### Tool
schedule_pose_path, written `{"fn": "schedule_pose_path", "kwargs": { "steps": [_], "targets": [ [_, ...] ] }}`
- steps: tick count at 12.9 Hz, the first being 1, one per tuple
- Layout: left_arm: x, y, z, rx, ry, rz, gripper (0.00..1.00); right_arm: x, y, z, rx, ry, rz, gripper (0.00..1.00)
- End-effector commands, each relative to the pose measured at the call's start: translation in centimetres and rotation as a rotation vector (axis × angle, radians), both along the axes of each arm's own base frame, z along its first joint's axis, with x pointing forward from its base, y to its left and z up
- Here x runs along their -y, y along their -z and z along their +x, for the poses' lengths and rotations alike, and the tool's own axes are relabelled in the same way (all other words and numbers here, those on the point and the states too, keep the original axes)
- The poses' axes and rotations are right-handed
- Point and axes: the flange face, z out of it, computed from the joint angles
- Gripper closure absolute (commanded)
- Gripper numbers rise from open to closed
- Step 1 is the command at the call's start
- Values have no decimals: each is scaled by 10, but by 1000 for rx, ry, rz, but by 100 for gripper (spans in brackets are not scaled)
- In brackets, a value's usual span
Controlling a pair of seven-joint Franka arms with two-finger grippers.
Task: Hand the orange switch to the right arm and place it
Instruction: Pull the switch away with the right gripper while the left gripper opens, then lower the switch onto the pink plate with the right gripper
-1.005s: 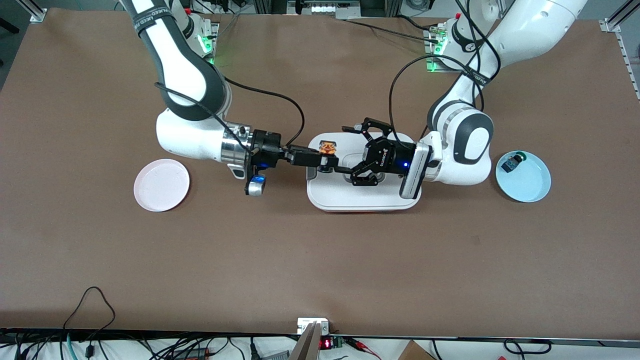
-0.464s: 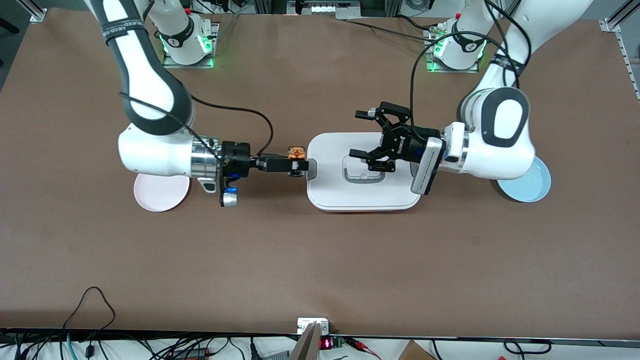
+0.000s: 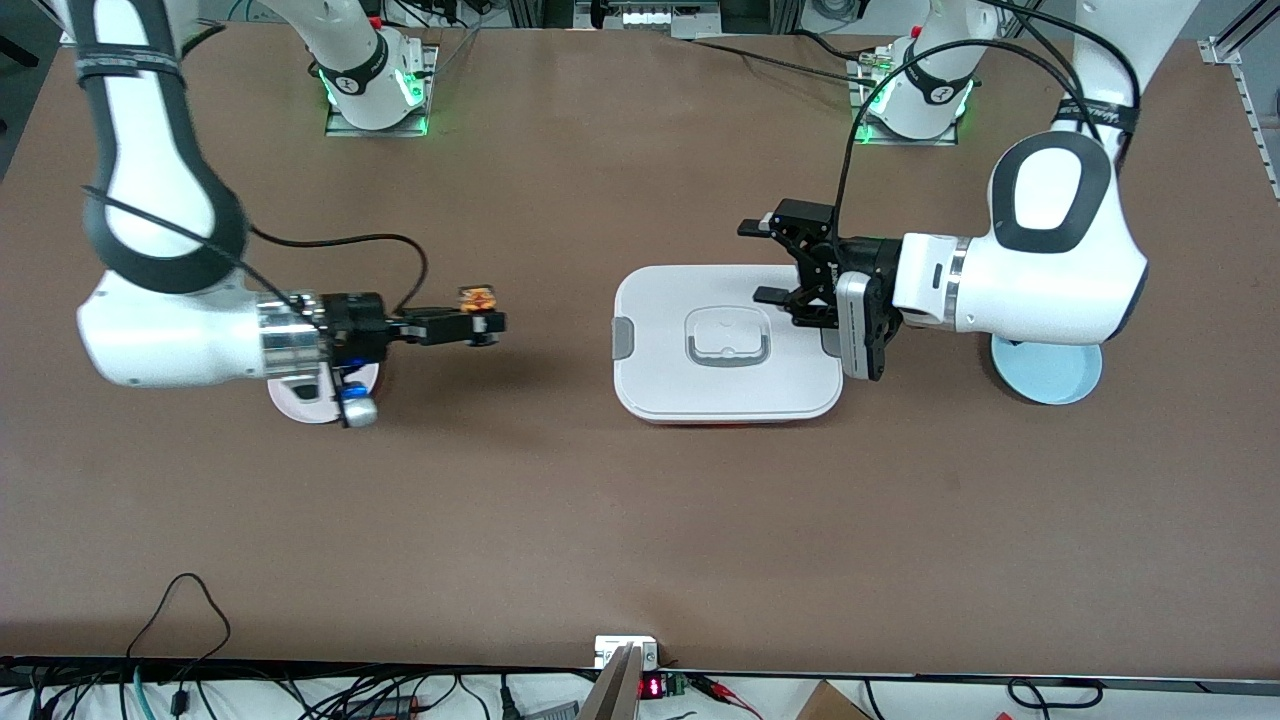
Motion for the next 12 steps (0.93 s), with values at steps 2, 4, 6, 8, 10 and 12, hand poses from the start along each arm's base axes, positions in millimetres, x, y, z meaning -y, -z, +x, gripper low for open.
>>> {"fn": "schedule_pose_path", "kwargs": {
  "steps": [2, 4, 6, 8, 10, 12],
  "targets": [
    [-41, -25, 7, -101, -29, 315, 0, 41, -35, -2, 19, -132, -162, 100],
    [-60, -32, 5, -132, -50, 495, 0, 45, -53, -15, 82, -193, -346, 100],
    [-84, -45, 11, -87, -141, 736, 0, 44, -58, -36, 136, -294, -562, 100],
    [-105, -63, 19, -9, -223, 934, 0, 51, -49, -52, 217, -366, -698, 100],
    [-120, -69, 16, 2, -272, 1093, 0, 68, -26, -67, 308, -422, -777, 100],
    [-123, -90, 9, 59, -360, 1202, 0, 85, 9, -81, 379, -449, -844, 100]
  ]
}}
